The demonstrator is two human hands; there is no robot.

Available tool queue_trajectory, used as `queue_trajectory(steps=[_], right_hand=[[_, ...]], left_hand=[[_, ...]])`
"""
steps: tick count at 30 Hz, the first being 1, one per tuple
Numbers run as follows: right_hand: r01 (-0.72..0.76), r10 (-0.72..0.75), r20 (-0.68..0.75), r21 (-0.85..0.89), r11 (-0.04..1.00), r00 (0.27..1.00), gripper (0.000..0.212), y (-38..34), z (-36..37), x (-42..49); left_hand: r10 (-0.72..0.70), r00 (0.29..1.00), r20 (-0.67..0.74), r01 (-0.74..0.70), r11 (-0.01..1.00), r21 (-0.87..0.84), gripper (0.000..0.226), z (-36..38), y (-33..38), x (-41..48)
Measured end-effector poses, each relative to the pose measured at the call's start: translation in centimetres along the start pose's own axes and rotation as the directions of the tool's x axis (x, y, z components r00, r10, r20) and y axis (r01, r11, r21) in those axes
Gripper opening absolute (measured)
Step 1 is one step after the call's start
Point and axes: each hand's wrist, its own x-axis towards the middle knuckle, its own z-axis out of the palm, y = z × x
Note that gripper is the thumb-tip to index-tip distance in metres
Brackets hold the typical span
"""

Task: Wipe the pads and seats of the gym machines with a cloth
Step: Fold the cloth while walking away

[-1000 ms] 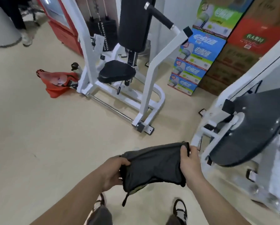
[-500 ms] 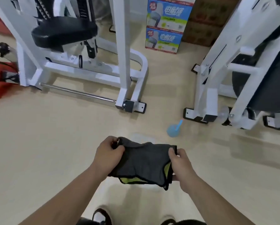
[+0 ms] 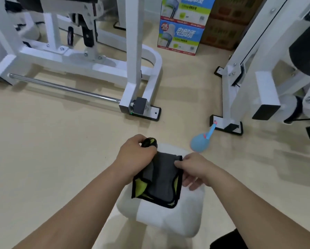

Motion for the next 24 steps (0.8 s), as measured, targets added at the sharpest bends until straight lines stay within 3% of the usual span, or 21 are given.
queue_trajectory(steps=[3,5,8,9,11,12,14,18,20,24], right_hand=[[0.053,-0.083,-0.146,-0.201,0.978,0.986,0.042,-0.1,-1.3,0.4],[0.075,-0.090,-0.219,-0.079,0.994,0.971,0.051,0.6,-2.4,0.5],[0.009,-0.017,0.028,0.249,0.969,0.999,0.072,1.4,-3.4,0.0],[-0.007,-0.020,0.105,0.249,0.968,0.994,0.077,1.5,-3.6,-0.1],[0.019,-0.044,0.149,0.164,0.986,0.988,0.078,1.6,-3.5,0.2],[0.043,-0.056,0.130,0.105,0.994,0.990,0.076,1.6,-3.4,0.4],[0.088,-0.087,0.054,-0.001,0.996,0.995,0.068,1.2,-3.0,1.0],[0.247,-0.261,-0.122,-0.119,0.962,0.958,0.045,0.5,-1.7,2.3],[0.334,-0.371,-0.129,-0.239,0.912,0.920,0.032,0.3,-1.2,2.9],[0.259,-0.287,-0.110,-0.212,0.942,0.952,0.010,-0.2,-1.3,3.4]], left_hand=[[0.110,0.993,-0.042,-0.105,0.989,0.103,0.009,2.7,-0.4,-1.1],[0.204,0.979,-0.002,-0.199,0.961,0.194,0.020,4.2,0.2,-1.9],[0.168,0.954,0.247,-0.232,0.938,0.257,0.015,5.3,0.0,-2.4],[0.153,0.935,0.320,-0.257,0.914,0.315,0.016,5.3,-0.4,-2.4],[0.155,0.933,0.326,-0.298,0.840,0.454,0.011,4.6,-1.3,-1.8],[0.161,0.944,0.286,-0.295,0.801,0.521,0.007,4.2,-1.7,-1.5],[0.140,0.960,0.244,-0.266,0.734,0.625,0.022,3.9,-2.6,-1.1],[0.171,0.930,0.325,-0.362,0.572,0.736,0.035,5.8,-3.9,-2.1],[0.184,0.909,0.374,-0.412,0.533,0.739,0.042,6.6,-4.6,-2.4],[0.084,0.884,0.460,-0.439,0.490,0.753,0.052,6.7,-5.4,-2.2]])
